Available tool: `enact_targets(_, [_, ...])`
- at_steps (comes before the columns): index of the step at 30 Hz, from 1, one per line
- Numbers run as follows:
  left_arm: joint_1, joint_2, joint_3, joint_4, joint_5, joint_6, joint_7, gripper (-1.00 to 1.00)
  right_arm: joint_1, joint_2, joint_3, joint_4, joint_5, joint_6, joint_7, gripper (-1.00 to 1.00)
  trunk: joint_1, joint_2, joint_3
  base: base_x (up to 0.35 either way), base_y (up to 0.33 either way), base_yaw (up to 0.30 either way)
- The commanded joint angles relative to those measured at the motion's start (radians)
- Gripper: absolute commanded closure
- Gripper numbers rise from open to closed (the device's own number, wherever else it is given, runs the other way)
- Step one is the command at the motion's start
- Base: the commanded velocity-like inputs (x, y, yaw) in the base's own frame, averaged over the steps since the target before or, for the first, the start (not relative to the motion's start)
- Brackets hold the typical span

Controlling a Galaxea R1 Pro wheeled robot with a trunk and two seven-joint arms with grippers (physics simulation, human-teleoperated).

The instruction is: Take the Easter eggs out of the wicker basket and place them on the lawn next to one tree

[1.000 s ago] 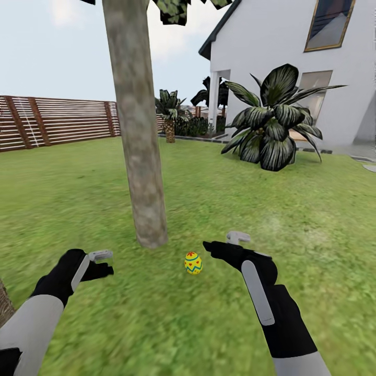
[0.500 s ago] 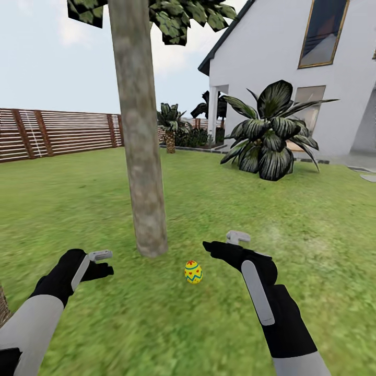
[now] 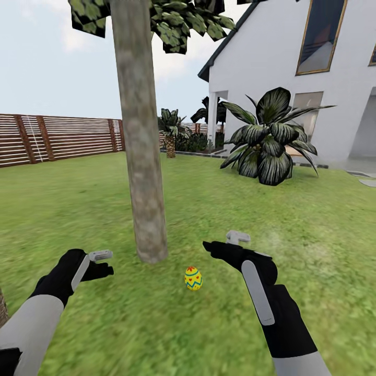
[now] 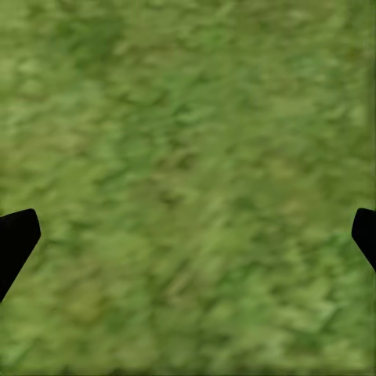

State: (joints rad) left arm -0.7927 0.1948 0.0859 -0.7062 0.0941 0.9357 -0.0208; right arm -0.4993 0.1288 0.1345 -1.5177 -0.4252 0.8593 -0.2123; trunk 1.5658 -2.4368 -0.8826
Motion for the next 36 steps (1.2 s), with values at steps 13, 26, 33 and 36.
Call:
enact_targets(13, [0.0, 0.0, 0.002, -0.001, 0.006, 0.005, 0.001, -1.0, -0.001, 0.0, 0.0, -0.001, -0.01, 0.003, -0.01, -1.0, -0.05, 0.091, 0.04, 0.0, 0.0, 0.0])
enact_targets(26, [0.0, 0.0, 0.002, 0.001, 0.003, 0.008, 0.0, -1.0, -0.001, 0.0, 0.0, -0.001, -0.01, 0.003, -0.01, -1.0, -0.1, 0.182, 0.08, 0.0, 0.0, 0.0])
enact_targets(33, [-0.002, -0.001, -0.001, 0.054, 0.001, 0.063, 0.022, -1.0, -0.001, 0.0, 0.001, -0.001, -0.01, 0.003, -0.01, -1.0, -0.127, 0.231, 0.102, 0.0, 0.0, 0.0])
enact_targets(36, [-0.003, -0.001, -0.002, 0.077, -0.001, 0.07, 0.036, -1.0, -0.001, 0.0, 0.002, -0.001, -0.011, 0.003, -0.01, -1.0, -0.138, 0.252, 0.112, 0.0, 0.0, 0.0])
